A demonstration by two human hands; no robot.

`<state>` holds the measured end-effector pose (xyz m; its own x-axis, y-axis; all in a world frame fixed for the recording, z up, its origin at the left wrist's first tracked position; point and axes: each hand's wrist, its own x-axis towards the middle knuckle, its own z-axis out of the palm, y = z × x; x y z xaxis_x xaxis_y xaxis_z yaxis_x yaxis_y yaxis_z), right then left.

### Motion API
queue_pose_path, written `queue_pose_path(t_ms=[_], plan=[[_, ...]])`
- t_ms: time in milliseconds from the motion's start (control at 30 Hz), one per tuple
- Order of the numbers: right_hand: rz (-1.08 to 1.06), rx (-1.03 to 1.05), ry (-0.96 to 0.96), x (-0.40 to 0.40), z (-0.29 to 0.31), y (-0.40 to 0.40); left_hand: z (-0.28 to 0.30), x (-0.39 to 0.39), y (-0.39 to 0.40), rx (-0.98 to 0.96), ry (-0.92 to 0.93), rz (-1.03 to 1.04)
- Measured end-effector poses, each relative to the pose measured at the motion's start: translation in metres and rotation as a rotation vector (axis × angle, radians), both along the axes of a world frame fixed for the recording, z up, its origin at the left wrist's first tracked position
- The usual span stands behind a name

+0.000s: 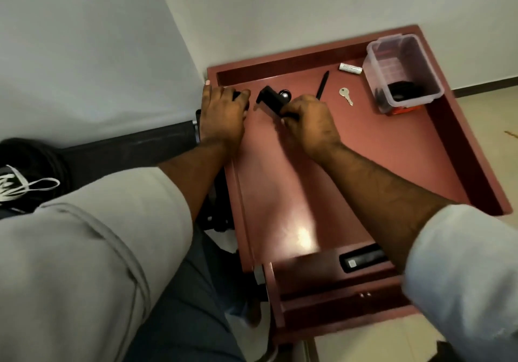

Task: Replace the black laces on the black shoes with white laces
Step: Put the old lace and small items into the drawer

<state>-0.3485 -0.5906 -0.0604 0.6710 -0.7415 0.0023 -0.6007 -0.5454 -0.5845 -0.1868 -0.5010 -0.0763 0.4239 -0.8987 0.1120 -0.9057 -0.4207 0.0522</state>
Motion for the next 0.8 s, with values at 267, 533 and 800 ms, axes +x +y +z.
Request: queue_pose_path(t_ms=[267, 533, 800], plan=[[0.184, 0.103, -0.019, -0.18, 0.064, 0.11, 0.056, -0.128, 0.106, -0.074, 0.707, -0.176], [0.233, 0.372, 0.451, -0.263, 0.032, 0.174, 0.027, -0.231, 0.173, 0.469, 0.74, -0.275], [0.132, 0.363, 0.746, -0.22, -0.029, 0.171, -0.039, -0.24, 0.163, 0.746, 0.492, -0.234]])
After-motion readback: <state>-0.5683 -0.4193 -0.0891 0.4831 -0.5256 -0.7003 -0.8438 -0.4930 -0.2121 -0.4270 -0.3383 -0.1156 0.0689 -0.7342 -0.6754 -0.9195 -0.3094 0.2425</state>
